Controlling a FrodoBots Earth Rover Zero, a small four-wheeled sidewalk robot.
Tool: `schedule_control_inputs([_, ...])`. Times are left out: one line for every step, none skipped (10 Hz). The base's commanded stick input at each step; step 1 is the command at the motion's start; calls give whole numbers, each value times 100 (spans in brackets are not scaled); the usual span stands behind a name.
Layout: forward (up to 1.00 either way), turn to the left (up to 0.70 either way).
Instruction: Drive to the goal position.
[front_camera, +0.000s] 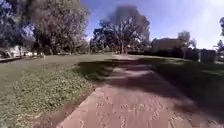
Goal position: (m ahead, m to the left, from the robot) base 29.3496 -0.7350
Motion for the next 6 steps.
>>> schedule_control_inputs([70,-35])
schedule_control_inputs([70,-35])
schedule_control_inputs([70,-35])
schedule_control_inputs([70,-24])
schedule_control_inputs([70,-13])
schedule_control_inputs([70,-2])
